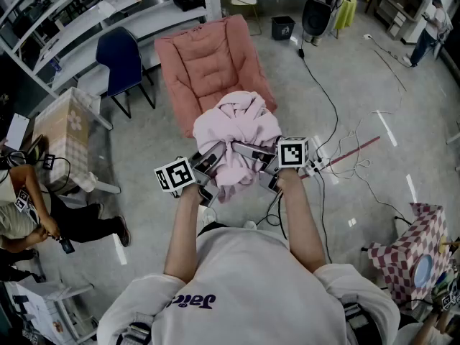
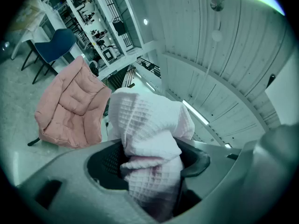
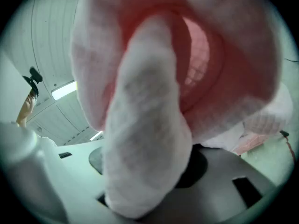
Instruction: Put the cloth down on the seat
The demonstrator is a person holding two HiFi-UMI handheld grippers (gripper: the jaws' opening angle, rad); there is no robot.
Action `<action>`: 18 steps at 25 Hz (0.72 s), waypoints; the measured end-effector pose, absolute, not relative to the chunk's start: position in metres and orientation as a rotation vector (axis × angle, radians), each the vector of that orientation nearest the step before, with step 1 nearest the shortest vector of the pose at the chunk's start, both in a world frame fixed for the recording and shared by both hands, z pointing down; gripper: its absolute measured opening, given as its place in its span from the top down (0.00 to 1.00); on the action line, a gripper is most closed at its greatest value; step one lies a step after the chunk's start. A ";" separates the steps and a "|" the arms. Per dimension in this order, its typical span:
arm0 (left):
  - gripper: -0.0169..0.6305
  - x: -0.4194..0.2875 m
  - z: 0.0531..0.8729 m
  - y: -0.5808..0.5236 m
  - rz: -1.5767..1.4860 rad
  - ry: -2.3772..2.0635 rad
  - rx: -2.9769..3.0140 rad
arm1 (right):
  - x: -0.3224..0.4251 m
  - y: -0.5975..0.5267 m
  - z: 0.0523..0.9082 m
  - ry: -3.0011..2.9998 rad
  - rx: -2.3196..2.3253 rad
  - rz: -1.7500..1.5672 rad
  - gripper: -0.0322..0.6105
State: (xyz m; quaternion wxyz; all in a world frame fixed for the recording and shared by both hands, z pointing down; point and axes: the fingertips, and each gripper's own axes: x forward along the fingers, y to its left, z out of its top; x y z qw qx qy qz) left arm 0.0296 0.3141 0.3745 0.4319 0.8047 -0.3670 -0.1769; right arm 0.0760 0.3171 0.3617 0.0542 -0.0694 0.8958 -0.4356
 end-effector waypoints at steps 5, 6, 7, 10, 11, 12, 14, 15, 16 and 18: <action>0.54 0.038 0.373 0.319 -0.437 -0.929 2.016 | 0.084 0.323 0.359 2.715 -0.215 -1.308 0.57; 0.54 0.037 0.373 0.319 -0.436 -0.933 2.014 | 0.084 0.321 0.360 2.713 -0.219 -1.308 0.57; 0.54 0.036 0.373 0.318 -0.434 -0.936 2.011 | 0.083 0.320 0.360 2.708 -0.222 -1.312 0.57; 0.54 0.038 0.376 0.319 -0.426 -0.949 2.002 | 0.086 0.320 0.364 2.685 -0.225 -1.339 0.56; 0.54 0.039 0.377 0.320 -0.423 -0.954 2.000 | 0.087 0.321 0.366 2.677 -0.223 -1.352 0.56; 0.54 0.039 0.378 0.320 -0.420 -0.955 1.997 | 0.087 0.321 0.367 2.667 -0.218 -1.368 0.56; 0.54 0.034 0.381 0.316 -0.414 -0.953 1.987 | 0.082 0.317 0.369 2.640 -0.208 -1.402 0.56; 0.54 0.033 0.382 0.315 -0.408 -0.953 1.981 | 0.081 0.316 0.370 2.627 -0.210 -1.418 0.56; 0.54 0.035 0.384 0.315 -0.401 -0.955 1.977 | 0.083 0.315 0.373 2.618 -0.216 -1.429 0.56; 0.54 0.044 0.387 0.318 -0.389 -0.961 1.975 | 0.093 0.318 0.376 2.614 -0.230 -1.422 0.55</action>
